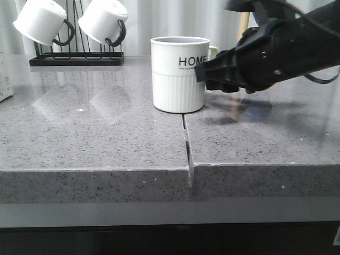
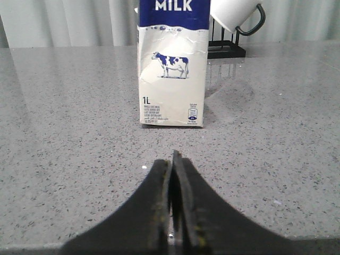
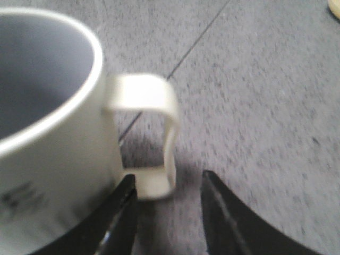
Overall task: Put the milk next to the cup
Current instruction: 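Carry the mug toward the table center and set it down, then open the right gripper and withdraw it from the mug, then close the left gripper around the Pascual milk carton, then lift the milk carton and carry it beside the HOME mug, then lower the carton onto the table and release it with the left gripper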
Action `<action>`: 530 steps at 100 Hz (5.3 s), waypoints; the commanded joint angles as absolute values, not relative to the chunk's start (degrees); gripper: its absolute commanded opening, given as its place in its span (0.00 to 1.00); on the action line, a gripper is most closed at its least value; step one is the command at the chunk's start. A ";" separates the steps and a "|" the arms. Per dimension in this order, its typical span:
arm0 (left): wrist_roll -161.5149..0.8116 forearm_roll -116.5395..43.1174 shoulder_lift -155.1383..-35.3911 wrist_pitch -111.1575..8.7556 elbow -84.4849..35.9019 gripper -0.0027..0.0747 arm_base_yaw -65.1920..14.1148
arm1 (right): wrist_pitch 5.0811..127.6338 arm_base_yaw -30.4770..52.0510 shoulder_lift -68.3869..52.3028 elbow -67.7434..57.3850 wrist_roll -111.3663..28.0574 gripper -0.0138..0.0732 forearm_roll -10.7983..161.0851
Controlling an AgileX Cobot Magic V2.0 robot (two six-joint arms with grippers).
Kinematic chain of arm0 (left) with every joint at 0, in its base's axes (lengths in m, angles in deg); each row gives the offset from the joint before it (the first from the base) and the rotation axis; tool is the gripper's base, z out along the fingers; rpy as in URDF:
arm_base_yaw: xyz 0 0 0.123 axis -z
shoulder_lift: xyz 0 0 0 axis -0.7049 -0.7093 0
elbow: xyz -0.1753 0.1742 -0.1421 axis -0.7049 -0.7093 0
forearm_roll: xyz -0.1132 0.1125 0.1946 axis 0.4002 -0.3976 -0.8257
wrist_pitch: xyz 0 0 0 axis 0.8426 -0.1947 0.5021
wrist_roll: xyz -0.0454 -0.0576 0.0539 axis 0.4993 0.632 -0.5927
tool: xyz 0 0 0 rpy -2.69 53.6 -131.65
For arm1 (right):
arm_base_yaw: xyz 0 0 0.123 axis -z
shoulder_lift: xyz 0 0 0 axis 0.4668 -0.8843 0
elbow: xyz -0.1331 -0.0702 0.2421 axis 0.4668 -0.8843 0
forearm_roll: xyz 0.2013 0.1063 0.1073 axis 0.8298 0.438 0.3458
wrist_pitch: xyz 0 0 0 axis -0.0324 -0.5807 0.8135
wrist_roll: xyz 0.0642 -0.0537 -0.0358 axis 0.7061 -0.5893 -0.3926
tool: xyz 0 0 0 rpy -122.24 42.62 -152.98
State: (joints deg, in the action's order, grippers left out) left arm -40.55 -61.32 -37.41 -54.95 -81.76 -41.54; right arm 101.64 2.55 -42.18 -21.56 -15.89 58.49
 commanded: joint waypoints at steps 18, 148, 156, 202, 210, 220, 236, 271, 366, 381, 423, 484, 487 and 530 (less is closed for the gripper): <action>-40.00 -61.17 -35.60 -59.61 -84.12 0.01 -41.63 | 101.76 2.49 -23.84 -29.94 -16.17 0.28 58.28; -39.85 -62.88 -46.09 -56.45 -67.97 0.01 -41.68 | 52.41 2.42 44.98 -43.81 -16.13 0.18 58.33; -39.85 -62.88 -51.42 -54.79 -64.19 0.01 -41.68 | 52.41 2.42 44.98 -43.81 -16.13 0.18 58.33; -39.85 -62.55 -79.73 -76.46 -59.31 0.94 -42.27 | 52.41 2.42 44.98 -43.81 -16.13 0.18 58.33; -39.85 -62.55 -83.97 -79.34 -58.34 0.87 -42.35 | 52.41 2.42 44.98 -43.81 -16.13 0.18 58.33; -39.81 -62.15 -88.51 -80.57 -55.71 0.86 -42.19 | 52.41 2.42 44.98 -43.81 -16.13 0.18 58.33; -39.81 -62.15 -95.01 -80.58 -49.85 0.86 -40.74 | 52.41 2.42 44.98 -43.81 -16.13 0.18 58.33; -39.81 -62.15 -108.11 -85.75 -40.89 0.86 -40.48 | 52.41 2.42 44.98 -43.81 -16.13 0.18 58.33; -40.55 -57.82 -117.39 -85.62 -24.80 0.38 -18.89 | 52.41 2.42 44.98 -43.81 -16.13 0.18 58.33; -40.55 -56.25 -121.71 -86.48 -23.24 0.38 -14.95 | 52.41 2.42 44.98 -43.81 -16.13 0.18 58.33; -40.55 -54.07 -126.97 -88.27 -23.24 0.46 -10.74 | 52.41 2.42 44.98 -43.81 -16.13 0.18 58.33; -40.55 -54.18 -115.13 -81.81 -30.55 0.84 -10.40 | 52.41 2.42 44.98 -43.81 -16.13 0.18 58.33; -40.55 -54.43 -113.79 -81.37 -31.79 0.83 -10.40 | 52.41 2.42 44.98 -43.81 -16.13 0.18 58.33; -43.90 -54.75 -92.54 -63.55 -40.94 0.06 -21.97 | 52.41 2.42 44.98 -43.81 -16.13 0.18 58.33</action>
